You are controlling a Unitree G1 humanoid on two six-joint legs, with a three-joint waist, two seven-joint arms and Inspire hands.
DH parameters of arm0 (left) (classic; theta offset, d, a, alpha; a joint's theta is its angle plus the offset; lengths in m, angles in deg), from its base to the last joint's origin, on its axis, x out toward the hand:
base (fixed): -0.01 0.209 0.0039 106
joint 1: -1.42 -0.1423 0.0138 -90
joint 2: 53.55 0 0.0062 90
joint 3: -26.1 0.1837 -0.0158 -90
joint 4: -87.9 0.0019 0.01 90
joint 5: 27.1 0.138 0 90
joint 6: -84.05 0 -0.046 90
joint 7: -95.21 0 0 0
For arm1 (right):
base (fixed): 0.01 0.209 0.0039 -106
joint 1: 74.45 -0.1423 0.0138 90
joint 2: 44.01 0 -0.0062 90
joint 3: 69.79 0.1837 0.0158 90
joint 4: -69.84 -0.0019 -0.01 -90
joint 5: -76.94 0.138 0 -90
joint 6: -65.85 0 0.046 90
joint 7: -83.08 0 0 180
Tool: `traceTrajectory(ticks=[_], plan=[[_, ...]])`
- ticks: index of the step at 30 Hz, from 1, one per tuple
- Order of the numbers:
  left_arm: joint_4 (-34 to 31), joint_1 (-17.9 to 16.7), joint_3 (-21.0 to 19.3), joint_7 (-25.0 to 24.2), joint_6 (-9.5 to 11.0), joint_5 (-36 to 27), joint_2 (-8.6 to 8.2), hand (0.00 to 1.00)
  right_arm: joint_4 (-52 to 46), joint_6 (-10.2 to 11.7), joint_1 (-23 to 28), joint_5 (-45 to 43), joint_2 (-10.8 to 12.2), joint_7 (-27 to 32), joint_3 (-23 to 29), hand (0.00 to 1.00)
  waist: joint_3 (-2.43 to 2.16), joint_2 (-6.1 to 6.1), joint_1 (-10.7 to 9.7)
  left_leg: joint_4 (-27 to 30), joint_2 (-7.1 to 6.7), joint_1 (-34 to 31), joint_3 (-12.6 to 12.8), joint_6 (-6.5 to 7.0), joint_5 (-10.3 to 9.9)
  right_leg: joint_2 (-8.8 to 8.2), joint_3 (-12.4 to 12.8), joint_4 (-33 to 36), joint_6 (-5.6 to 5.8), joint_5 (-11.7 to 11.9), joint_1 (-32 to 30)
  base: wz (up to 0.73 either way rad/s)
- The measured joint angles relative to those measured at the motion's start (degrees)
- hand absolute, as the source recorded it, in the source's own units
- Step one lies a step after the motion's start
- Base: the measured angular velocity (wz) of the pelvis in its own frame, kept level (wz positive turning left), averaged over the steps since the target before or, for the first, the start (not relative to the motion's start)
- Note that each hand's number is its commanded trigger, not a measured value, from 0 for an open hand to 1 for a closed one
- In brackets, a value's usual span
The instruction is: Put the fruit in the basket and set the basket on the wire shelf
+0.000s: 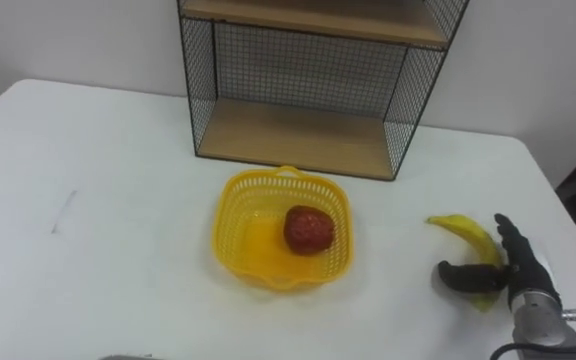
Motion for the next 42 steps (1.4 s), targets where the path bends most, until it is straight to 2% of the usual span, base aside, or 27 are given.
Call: traceTrajectory(ticks=[4, 8, 15, 20, 23, 25, 28, 30, 33, 37, 41, 42], plan=[[0.2, -0.2, 0.5, 0.0, -0.9, 0.2, 0.65, 0.00, 1.5, 0.0, -0.3, -1.9, -1.1, 0.6, 0.5, 1.00, -0.02, 0.01, 0.1, 0.4, -0.44, -0.1, -0.7, 0.17, 0.3, -0.14, -0.1, -1.6, 0.10, -0.1, 0.8, 0.11], [0.2, 0.0, 0.5, 0.2, -0.9, 1.1, 1.26, 0.00, 2.2, 0.0, -0.6, -5.2, -2.3, 1.5, 0.4, 1.00, -0.03, -0.01, 0.3, 0.4, -0.48, -0.2, -0.7, 0.19, 0.4, -0.03, 0.0, -1.6, 0.13, -0.1, 0.9, 0.01], [0.2, 1.3, 1.8, 0.7, -0.8, 1.1, 1.32, 0.00, 2.2, -0.2, -0.7, -5.9, -2.4, 3.7, 0.3, 1.00, -0.01, -0.24, 0.2, 0.3, -0.44, -0.1, -0.6, 0.06, 0.2, 0.20, 0.0, -1.6, 0.10, -0.1, 0.9, 0.00], [0.5, 1.9, 2.3, 1.3, -0.3, 1.0, 1.28, 0.00, -1.1, -1.6, -0.5, -4.5, -1.7, 4.6, 0.5, 1.00, -0.01, -0.25, -0.1, 0.5, -0.22, -0.9, -0.5, -0.28, 0.0, 0.56, 0.2, -1.6, -0.14, -0.1, 0.4, -0.02], [0.4, 2.3, 2.2, 1.5, -0.4, 1.0, 1.28, 0.00, -3.8, -3.5, -0.3, -3.2, -1.1, 5.1, 0.9, 1.00, -0.02, -0.19, 0.0, 0.6, -0.19, -1.0, -0.2, -0.32, -0.1, 0.62, 0.8, -1.6, -0.30, -0.2, -0.2, -0.07], [0.5, 2.1, 2.3, 1.7, -0.5, 1.0, 1.20, 0.00, -8.2, -5.6, 0.8, -3.2, 0.5, 5.1, 0.9, 1.00, -0.01, -0.22, -0.1, 0.0, -0.05, -0.7, 0.6, -0.34, 0.0, 0.67, 1.6, -1.5, -0.30, -0.3, -0.3, -0.16], [0.5, 2.4, 2.1, 1.9, -0.3, 1.0, 1.20, 0.00, -14.5, -7.0, 1.8, -1.0, 2.9, 4.2, 0.3, 1.00, 0.14, -0.18, -0.1, -0.5, 0.15, -0.8, 1.6, -0.33, 0.0, 0.67, 2.6, -0.8, -0.31, -0.2, -1.3, -0.18], [0.5, 2.7, 2.1, 1.9, 0.1, 0.9, 1.19, 0.00, -18.4, -7.0, 2.2, -0.3, 4.5, 3.5, -0.8, 1.00, 0.44, -0.07, -0.1, -1.0, 0.42, -0.9, 2.5, -0.32, 0.0, 0.64, 3.3, -0.5, -0.31, -0.2, -2.0, -0.22], [0.4, 2.8, 2.3, 1.9, 1.2, 0.9, 1.17, 0.00, -29.1, -7.1, 4.5, 1.0, 5.3, 2.7, -3.1, 1.00, 0.91, 0.21, -0.2, -1.5, 0.44, -1.1, 2.8, -0.20, 0.0, 0.49, 4.1, -0.3, -0.21, -0.2, -2.3, -0.10], [0.5, 2.6, 3.1, 2.9, 2.1, 1.0, 0.81, 0.00, -40.0, -6.8, 5.5, 3.8, 5.4, 2.2, -4.3, 1.00, 0.95, 0.54, -0.2, -2.0, 0.47, -1.1, 2.9, -0.16, 0.1, 0.48, 4.1, -0.4, -0.14, -0.2, -2.6, -0.01], [1.7, 2.4, 3.1, 3.1, 2.1, 0.9, 0.03, 0.00, -46.5, -5.1, 5.5, 6.1, 5.5, 2.2, -4.3, 1.00, 0.52, 0.95, -0.2, -1.9, 0.47, -0.9, 2.8, -0.18, 0.1, 0.40, 3.8, -0.4, -0.12, -0.1, -2.6, 0.02], [1.8, 2.2, 3.1, 3.1, 2.1, 0.8, -0.22, 0.00, -47.7, -5.0, 5.5, 7.3, 5.5, 2.2, -4.3, 1.00, 0.58, 1.13, -0.3, -1.9, 0.46, -0.7, 2.7, -0.18, 0.1, 0.36, 3.6, -0.5, -0.12, -0.1, -2.3, 0.07]])
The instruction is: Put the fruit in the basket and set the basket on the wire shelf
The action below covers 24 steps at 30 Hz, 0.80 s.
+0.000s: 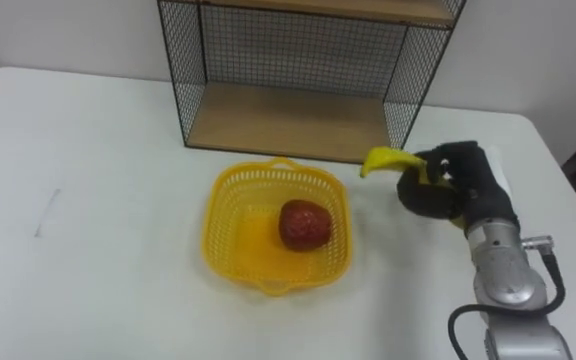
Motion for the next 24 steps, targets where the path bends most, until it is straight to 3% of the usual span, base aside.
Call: traceTrajectory(ticks=[4, 11, 19, 24], plan=[[0.0, 0.0, 0.0, -0.1, 0.0, 0.1, -0.22, 0.00, -2.8, 0.1, -0.1, 4.5, 0.0, -0.3, 0.0, 1.00, 0.12, 0.31, 0.1, -0.4, 0.05, -0.2, -0.2, -0.03, 0.0, 0.06, -0.4, 0.0, 0.00, 0.0, 0.0, 0.03], [0.1, 0.0, 0.0, -0.8, 0.0, 0.2, -0.45, 0.00, -7.3, 0.1, 0.0, 4.7, 0.0, -2.4, -0.3, 1.00, 0.01, 0.78, 0.2, -0.1, 0.03, -0.8, -0.1, -0.02, 0.0, 0.03, -0.4, 0.2, 0.00, 0.0, -0.5, -0.02], [0.0, 0.9, 1.7, -0.9, -0.1, 0.1, -0.50, 0.00, -10.9, -0.1, -0.1, 2.3, 0.1, -8.1, -7.2, 1.00, -0.31, 0.00, 0.4, 0.6, 0.10, -1.8, -0.1, 0.04, 0.1, 0.01, -0.4, 0.9, -0.01, 0.0, -1.6, 0.00], [0.0, 2.3, 2.4, -1.9, 0.6, -0.5, -0.41, 0.00, -10.9, -0.1, 0.0, 2.3, 0.1, -13.4, -9.6, 1.00, -0.22, 0.03, 2.1, 1.0, 0.13, -1.9, -0.1, 0.06, 0.1, 0.01, -0.2, 0.9, 0.01, 0.1, -1.6, 0.00]])
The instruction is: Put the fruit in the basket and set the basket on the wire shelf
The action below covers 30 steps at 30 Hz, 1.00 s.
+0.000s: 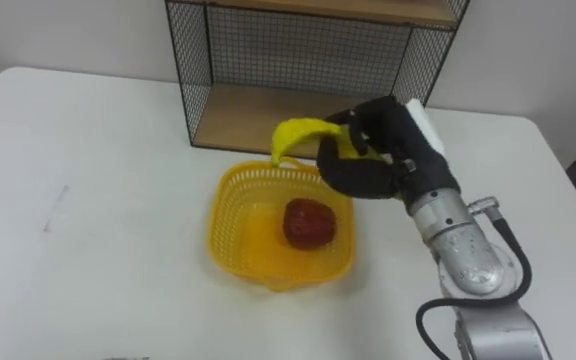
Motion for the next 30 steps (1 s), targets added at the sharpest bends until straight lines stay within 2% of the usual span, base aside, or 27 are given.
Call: traceTrajectory(ticks=[5, 6, 7, 8, 9, 15, 18, 22, 30], plan=[[0.0, 0.1, 0.1, -1.2, 0.5, -0.6, 0.10, 0.00, -0.5, 0.0, 0.0, -0.1, 0.0, -4.3, -1.9, 1.00, 0.17, 0.06, 0.9, 0.0, -0.01, 0.0, -0.2, 0.00, 0.0, 0.09, -0.1, 0.0, -0.04, 0.0, 0.1, 0.00], [0.0, 0.1, 0.6, -1.2, 0.5, -0.7, 0.24, 0.00, -0.9, -0.1, 0.0, -0.1, 0.0, -5.3, -2.4, 0.92, 0.18, 0.04, 0.9, 0.0, -0.02, -0.2, -0.3, 0.00, 0.0, 0.10, -0.2, 0.0, -0.06, 0.0, -0.1, 0.00], [0.0, 0.1, 1.3, -1.2, 0.5, -0.7, 0.48, 0.00, -1.4, -0.2, 0.0, -0.1, 0.0, -6.2, -2.9, 0.45, 0.25, -0.01, 0.9, 0.0, -0.03, -0.3, -0.3, 0.00, 0.0, 0.11, -0.2, 0.0, -0.07, 0.0, -0.1, 0.00], [0.0, 0.1, 1.3, -1.2, 0.5, -0.7, 0.51, 0.00, -1.7, -0.2, 0.0, -0.1, 0.0, -6.6, -3.2, 0.10, 0.27, 0.00, 0.9, 0.0, -0.03, -0.3, -0.3, 0.00, 0.0, 0.12, -0.2, 0.0, -0.07, 0.0, -0.1, 0.00], [0.0, 0.2, 1.7, -1.2, 0.5, -0.7, 0.58, 0.00, -2.1, -0.2, 0.0, -0.1, 0.0, -7.3, -3.9, 0.00, 0.28, -0.01, 1.0, 0.0, -0.04, -0.3, -0.3, 0.00, 0.0, 0.12, -0.2, 0.0, -0.07, 0.0, -0.1, 0.00], [0.0, 1.0, 2.9, -1.2, 0.5, -0.7, 0.72, 0.00, -2.3, -0.6, 0.0, -1.9, -0.1, -10.0, -5.1, 0.00, 0.56, -0.42, 1.1, 0.0, -0.03, -0.5, -0.1, 0.00, 0.0, 0.10, -0.2, 0.0, -0.06, 0.1, -0.3, 0.00], [0.0, 1.4, 4.4, -1.1, 0.5, -0.7, 1.10, 0.00, -2.0, -0.7, 0.3, -4.2, -0.4, -10.8, -6.3, 0.00, 0.56, -0.47, 1.0, 0.0, -0.04, -0.6, -0.2, 0.00, 0.0, 0.10, -0.3, 0.0, -0.06, 0.1, -0.4, 0.00], [0.0, 1.8, 5.1, -1.1, 0.5, -0.7, 1.40, 0.00, -2.0, -2.1, 0.8, -6.9, -0.4, -11.8, -6.7, 0.00, 0.54, -0.56, 1.0, 0.0, -0.05, -0.7, -0.1, 0.00, 0.0, 0.11, -0.3, 0.0, -0.06, 0.1, -0.4, 0.00], [0.0, 1.8, 5.7, -1.1, 0.4, -0.7, 1.57, 0.00, -2.0, -2.7, 0.8, -8.6, -0.4, -13.3, -6.7, 0.00, 0.40, -0.86, 1.0, 0.0, -0.04, -0.7, -0.1, 0.00, 0.0, 0.10, -0.3, 0.0, -0.06, 0.1, -0.4, 0.00]])
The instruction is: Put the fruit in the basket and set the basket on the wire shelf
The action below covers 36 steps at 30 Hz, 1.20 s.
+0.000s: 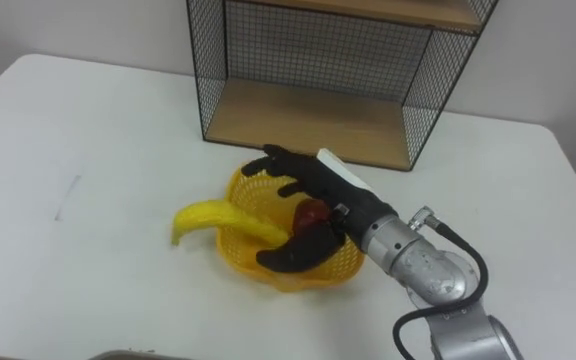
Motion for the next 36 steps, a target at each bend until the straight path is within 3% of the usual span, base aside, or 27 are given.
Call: traceTrajectory(ticks=[11, 26, 33, 36], plan=[[0.1, 0.0, 0.0, 0.1, 0.0, -0.5, 0.04, 0.00, 0.0, -0.5, 1.3, -2.6, 0.0, -0.2, 0.1, 0.00, 0.03, -0.05, -0.1, 0.0, -0.08, 0.0, -0.1, 0.03, 0.0, 0.02, 0.1, 0.0, 0.00, 0.0, -0.1, 0.00], [0.1, -0.6, 0.0, 0.0, 0.2, -4.5, 0.53, 0.00, 0.0, -0.4, 1.3, 0.1, 0.1, 2.7, 1.0, 0.00, 0.08, -0.07, -0.2, 0.0, 0.05, 0.3, 0.0, 0.04, 0.0, -0.05, 0.1, 0.1, 0.01, 0.0, 0.2, 0.00], [1.9, -2.0, -3.0, 0.3, 1.4, -5.0, 0.28, 0.00, -2.4, -0.2, 1.3, 10.6, 1.8, 6.9, 9.0, 0.00, 0.19, 0.40, -0.7, 0.1, 0.02, 0.3, -0.1, 0.05, 0.0, -0.07, 0.1, 0.0, 0.01, 0.0, 0.3, 0.00], [2.3, -3.4, -4.9, 0.5, 1.5, -5.0, 0.22, 0.00, -4.7, 2.0, 1.2, 16.1, 1.7, 10.0, 12.5, 0.00, 0.17, 0.74, -1.4, 0.0, 0.03, 0.3, -0.2, 0.04, 0.0, -0.05, 0.0, 0.0, 0.01, 0.0, 0.3, 0.00]])
